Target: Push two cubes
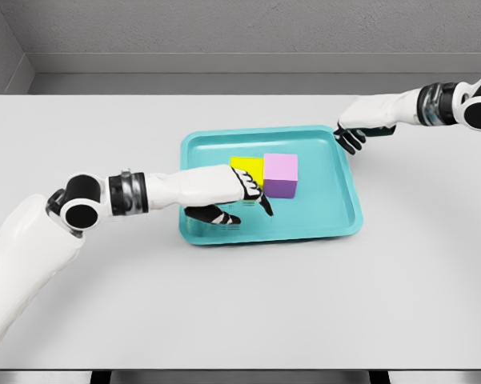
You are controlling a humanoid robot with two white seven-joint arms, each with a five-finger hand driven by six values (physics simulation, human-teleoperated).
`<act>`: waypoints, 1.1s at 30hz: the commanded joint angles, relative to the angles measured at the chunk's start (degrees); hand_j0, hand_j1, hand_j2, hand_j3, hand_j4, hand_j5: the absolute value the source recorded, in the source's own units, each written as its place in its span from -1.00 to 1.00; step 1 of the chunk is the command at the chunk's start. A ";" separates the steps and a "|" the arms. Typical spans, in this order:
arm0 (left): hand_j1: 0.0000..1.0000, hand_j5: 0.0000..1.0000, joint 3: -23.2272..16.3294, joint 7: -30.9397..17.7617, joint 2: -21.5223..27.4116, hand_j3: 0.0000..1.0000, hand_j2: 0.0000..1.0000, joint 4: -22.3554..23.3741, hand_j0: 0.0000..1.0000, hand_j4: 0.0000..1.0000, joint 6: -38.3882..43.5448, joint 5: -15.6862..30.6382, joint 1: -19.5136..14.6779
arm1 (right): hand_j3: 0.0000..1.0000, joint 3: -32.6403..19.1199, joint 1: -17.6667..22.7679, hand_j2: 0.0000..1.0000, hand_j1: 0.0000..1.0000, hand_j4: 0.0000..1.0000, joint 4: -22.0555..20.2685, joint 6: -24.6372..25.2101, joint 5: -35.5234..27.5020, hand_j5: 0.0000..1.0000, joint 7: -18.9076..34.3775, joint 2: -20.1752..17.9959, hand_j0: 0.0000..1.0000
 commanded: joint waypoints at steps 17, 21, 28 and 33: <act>0.40 0.40 -2.06 0.02 -2.83 0.40 0.40 6.75 0.40 0.40 0.15 1.84 -0.44 | -0.67 0.79 0.18 -0.67 -0.67 -0.67 -0.23 0.13 -0.19 -0.67 -0.01 0.09 -0.67; 0.41 0.41 -2.06 0.02 -3.89 0.41 0.41 8.68 0.41 0.41 0.15 1.75 -0.53 | -0.66 1.76 0.18 -0.66 -0.66 -0.66 -0.40 0.13 -0.19 -0.66 -0.01 0.09 -0.66; 0.42 0.42 -2.85 0.02 -4.50 0.42 0.42 9.91 0.42 0.42 0.15 1.84 -1.23 | -0.70 2.55 0.09 -0.70 -0.70 -0.70 -0.40 0.13 -0.28 -0.70 -0.01 0.00 -0.70; 0.42 0.42 -2.85 0.02 -4.50 0.42 0.42 9.91 0.42 0.42 0.15 1.84 -1.23 | -0.72 2.64 0.00 -0.72 -0.72 -0.72 -0.49 0.13 -0.28 -0.72 -0.01 -0.09 -0.72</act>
